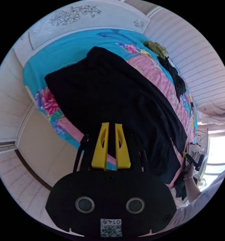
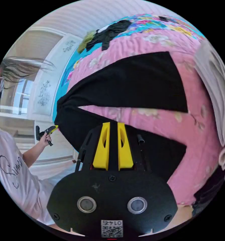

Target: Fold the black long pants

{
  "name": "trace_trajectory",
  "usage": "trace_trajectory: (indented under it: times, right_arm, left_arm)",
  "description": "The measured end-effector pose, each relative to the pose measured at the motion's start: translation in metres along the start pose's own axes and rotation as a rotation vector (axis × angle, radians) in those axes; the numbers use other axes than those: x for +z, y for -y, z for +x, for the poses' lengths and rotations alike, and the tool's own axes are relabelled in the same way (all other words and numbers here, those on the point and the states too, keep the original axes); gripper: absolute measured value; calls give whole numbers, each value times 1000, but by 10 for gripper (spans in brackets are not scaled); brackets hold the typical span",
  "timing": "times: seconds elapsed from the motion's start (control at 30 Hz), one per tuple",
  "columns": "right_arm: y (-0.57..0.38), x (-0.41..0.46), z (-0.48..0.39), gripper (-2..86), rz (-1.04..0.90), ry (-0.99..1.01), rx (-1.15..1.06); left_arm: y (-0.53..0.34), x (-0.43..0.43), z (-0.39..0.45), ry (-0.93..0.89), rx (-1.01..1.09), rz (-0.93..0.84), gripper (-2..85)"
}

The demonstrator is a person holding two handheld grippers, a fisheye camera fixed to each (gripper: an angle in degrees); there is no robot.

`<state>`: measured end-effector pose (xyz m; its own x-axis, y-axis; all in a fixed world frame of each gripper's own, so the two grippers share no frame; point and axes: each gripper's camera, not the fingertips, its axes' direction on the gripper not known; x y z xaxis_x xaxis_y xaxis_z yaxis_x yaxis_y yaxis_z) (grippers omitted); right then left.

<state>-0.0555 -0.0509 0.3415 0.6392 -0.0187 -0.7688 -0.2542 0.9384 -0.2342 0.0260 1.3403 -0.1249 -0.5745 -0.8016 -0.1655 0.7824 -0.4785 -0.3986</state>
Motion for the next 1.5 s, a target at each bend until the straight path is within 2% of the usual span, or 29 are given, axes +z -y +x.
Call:
trace_trajectory:
  times: [0.13,0.17,0.23,0.3,0.4,0.5,0.53,0.6,0.63,0.7,0.8,0.87,1.0,1.1,1.17,1.27,1.37,1.5]
  right_arm:
    - [166,77,-179,64,-57,119,-476]
    - [187,90,-207,67,-72,133,-530]
    - [259,139,-322,82,-122,132,-714]
    - [301,182,-406,94,-173,95,-815]
    - [351,258,-525,112,-254,31,-905]
    - [380,335,-607,112,-359,-86,-928]
    - [386,364,-627,104,-422,-138,-915]
    - [392,390,-650,68,-478,-209,-892]
    - [396,388,-665,25,-434,-226,-905]
    - [408,379,-686,14,-376,-237,-927]
    - [435,380,-705,6,-393,-236,-889]
    - [442,384,-711,4,-420,-223,-856]
    - [429,331,-718,-1,-258,-259,-711]
    - [392,286,-706,-3,-215,-258,-663]
    - [366,269,-694,-4,-221,-270,-612]
    - [329,260,-671,-5,-320,-290,-507]
    - [302,244,-654,-8,-351,-229,-453]
    - [287,217,-620,-9,-301,-115,-399]
  left_arm:
    - [7,-48,-56,21,-91,155,61]
    - [8,-59,-72,18,-126,202,67]
    - [8,-70,-95,31,-178,266,80]
    - [7,-73,-116,51,-240,306,97]
    - [11,-67,-141,-28,-308,318,112]
    - [22,-57,-148,-28,-276,251,101]
    - [27,-49,-151,-29,-257,180,83]
    - [27,-48,-156,-83,-240,148,46]
    - [26,-53,-159,-123,-224,149,24]
    - [23,-62,-159,-125,-215,149,6]
    - [21,-71,-140,-30,-136,119,16]
    - [21,-89,-111,130,-82,102,49]
    - [12,-120,-39,426,31,196,61]
    - [9,-115,24,524,8,260,48]
    - [5,-98,74,603,-32,275,4]
    - [-3,-74,137,782,4,273,-5]
    - [-17,-56,188,795,45,277,-7]
    - [-30,-43,228,765,-16,217,-8]
